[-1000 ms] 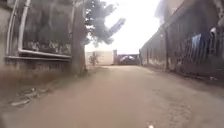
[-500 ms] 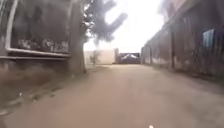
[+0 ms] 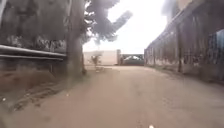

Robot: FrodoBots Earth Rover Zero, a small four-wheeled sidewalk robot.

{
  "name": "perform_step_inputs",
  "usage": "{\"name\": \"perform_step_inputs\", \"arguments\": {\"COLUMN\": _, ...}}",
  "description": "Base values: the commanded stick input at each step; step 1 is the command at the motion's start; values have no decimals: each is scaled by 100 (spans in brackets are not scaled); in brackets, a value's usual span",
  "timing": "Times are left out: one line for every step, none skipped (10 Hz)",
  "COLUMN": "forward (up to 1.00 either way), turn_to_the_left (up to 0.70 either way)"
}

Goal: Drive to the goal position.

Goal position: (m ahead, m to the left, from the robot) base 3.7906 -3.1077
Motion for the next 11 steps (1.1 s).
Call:
{"name": "perform_step_inputs", "arguments": {"forward": 85, "turn_to_the_left": 1}}
{"name": "perform_step_inputs", "arguments": {"forward": 85, "turn_to_the_left": 1}}
{"name": "perform_step_inputs", "arguments": {"forward": 85, "turn_to_the_left": 1}}
{"name": "perform_step_inputs", "arguments": {"forward": 85, "turn_to_the_left": 1}}
{"name": "perform_step_inputs", "arguments": {"forward": 85, "turn_to_the_left": 1}}
{"name": "perform_step_inputs", "arguments": {"forward": 85, "turn_to_the_left": 1}}
{"name": "perform_step_inputs", "arguments": {"forward": 85, "turn_to_the_left": 1}}
{"name": "perform_step_inputs", "arguments": {"forward": 85, "turn_to_the_left": 1}}
{"name": "perform_step_inputs", "arguments": {"forward": 85, "turn_to_the_left": 1}}
{"name": "perform_step_inputs", "arguments": {"forward": 85, "turn_to_the_left": 1}}
{"name": "perform_step_inputs", "arguments": {"forward": 85, "turn_to_the_left": 1}}
